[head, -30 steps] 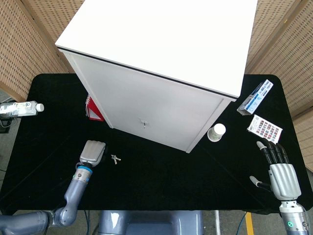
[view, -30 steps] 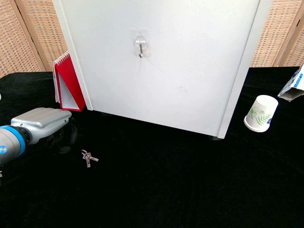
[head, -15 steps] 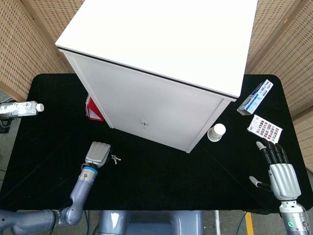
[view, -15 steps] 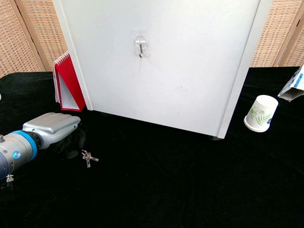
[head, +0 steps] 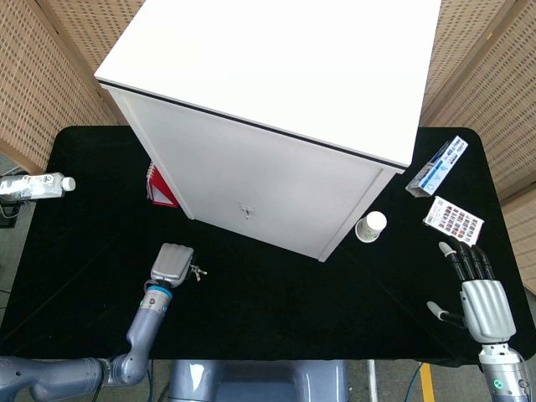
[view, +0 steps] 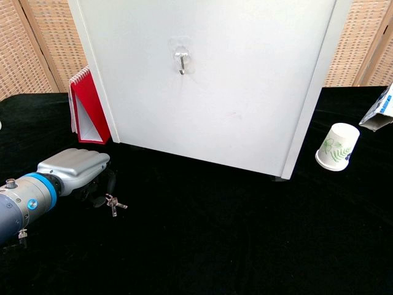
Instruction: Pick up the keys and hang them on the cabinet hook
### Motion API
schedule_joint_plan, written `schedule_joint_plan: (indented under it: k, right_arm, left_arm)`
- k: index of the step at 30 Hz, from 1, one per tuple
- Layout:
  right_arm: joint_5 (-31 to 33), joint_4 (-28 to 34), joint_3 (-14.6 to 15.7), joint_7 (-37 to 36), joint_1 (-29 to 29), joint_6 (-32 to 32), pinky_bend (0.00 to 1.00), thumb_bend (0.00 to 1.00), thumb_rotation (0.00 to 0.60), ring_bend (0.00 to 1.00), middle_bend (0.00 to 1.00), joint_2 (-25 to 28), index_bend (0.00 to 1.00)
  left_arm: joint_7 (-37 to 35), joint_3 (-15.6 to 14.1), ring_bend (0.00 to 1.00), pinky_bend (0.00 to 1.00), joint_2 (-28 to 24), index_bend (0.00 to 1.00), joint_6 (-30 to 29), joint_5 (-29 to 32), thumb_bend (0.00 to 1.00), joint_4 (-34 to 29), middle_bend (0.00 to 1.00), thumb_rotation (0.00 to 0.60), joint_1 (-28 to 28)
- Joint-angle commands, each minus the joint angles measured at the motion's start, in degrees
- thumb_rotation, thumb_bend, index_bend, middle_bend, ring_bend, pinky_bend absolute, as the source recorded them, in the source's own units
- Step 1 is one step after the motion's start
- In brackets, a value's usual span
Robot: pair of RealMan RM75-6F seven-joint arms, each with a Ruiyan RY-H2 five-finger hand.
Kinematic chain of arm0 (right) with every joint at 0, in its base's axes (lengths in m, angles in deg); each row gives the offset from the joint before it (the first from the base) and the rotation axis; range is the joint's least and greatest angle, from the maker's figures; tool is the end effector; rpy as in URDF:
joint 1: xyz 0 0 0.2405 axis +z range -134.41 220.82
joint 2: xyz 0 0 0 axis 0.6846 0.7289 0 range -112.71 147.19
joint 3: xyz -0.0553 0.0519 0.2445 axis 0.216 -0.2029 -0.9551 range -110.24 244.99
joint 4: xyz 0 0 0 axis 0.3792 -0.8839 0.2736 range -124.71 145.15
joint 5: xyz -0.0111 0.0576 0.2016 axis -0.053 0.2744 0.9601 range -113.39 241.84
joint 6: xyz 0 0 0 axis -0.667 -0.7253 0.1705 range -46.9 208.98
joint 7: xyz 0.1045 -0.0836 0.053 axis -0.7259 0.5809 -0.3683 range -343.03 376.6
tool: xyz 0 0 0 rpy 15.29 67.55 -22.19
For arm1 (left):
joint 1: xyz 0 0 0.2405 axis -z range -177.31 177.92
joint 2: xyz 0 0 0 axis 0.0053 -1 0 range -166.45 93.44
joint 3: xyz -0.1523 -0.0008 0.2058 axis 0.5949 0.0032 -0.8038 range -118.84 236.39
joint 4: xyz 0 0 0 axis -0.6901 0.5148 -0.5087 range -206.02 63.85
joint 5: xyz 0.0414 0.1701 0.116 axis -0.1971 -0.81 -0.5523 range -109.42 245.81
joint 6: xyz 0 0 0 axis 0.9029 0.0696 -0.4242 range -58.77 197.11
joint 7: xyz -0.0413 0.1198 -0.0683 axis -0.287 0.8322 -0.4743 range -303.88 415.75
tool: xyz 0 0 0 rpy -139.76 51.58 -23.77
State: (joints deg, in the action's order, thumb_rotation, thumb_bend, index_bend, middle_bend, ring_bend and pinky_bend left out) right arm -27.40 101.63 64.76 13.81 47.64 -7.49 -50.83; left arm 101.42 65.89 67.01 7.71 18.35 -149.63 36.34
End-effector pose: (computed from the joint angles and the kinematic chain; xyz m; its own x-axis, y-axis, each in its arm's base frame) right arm -0.2933 -0.1767 0.1409 0.2997 0.0417 0.9531 -0.9475 -0.1039 0.3025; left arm -0.1866 0.2937 -0.0873 0.6106 0.3516 0.7096 0.7908 -0.2229 -0.5701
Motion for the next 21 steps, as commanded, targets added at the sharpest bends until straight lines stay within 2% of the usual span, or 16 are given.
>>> schedule_joint_plan:
  k: [1, 21]
  right_arm:
    - [0.1, 0.0, 0.0, 0.0, 0.0, 0.1, 0.0, 0.13, 0.6, 0.0, 0.0, 0.0, 0.0]
    - [0.2, -0.2, -0.1, -0.7, 0.0, 0.0, 0.0, 0.13, 0.6, 0.0, 0.0, 0.1, 0.0]
  left_arm:
    - [0.1, 0.0, 0.94, 0.85, 0.2, 0.49, -0.2, 0.2, 0.42, 0.3, 0.9, 0.6, 0.2]
    - [0.3, -0.3, 0.94, 0.85, 1.1, 0.49, 0.1, 1.1, 0.44, 1.4, 0.9, 0.6, 1.3]
